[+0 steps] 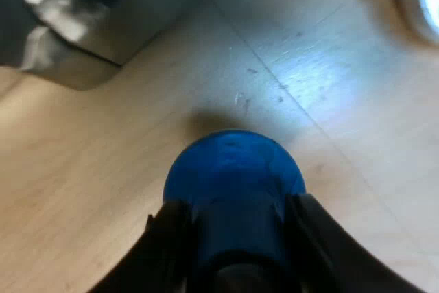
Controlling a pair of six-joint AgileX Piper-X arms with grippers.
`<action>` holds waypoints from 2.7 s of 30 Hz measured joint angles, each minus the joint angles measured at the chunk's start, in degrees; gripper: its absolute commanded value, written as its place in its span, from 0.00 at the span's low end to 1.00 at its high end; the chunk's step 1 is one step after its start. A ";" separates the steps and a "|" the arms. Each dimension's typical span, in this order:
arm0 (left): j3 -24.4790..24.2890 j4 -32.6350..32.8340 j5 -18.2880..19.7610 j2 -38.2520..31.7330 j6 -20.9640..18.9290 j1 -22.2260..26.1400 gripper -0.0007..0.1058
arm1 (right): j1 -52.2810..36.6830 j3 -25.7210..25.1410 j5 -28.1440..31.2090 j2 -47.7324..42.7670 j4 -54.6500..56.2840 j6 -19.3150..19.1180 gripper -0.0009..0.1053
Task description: Grind coffee beans and then tamp
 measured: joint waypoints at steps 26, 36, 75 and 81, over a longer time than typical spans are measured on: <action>-0.05 10.09 7.41 -22.87 -0.35 0.00 0.01 | 0.00 2.66 2.84 0.00 10.53 0.00 0.55; -0.05 10.02 9.52 -22.87 -0.34 0.00 0.01 | 0.00 11.76 4.33 -0.12 0.51 0.00 0.55; -10.37 0.41 12.04 -2.25 -0.34 -14.89 0.01 | 0.00 14.89 7.63 -0.12 -8.26 -2.50 0.55; -10.37 -0.16 10.74 2.14 -0.34 -14.88 0.01 | 0.00 14.89 7.63 -0.12 -8.26 -2.50 0.55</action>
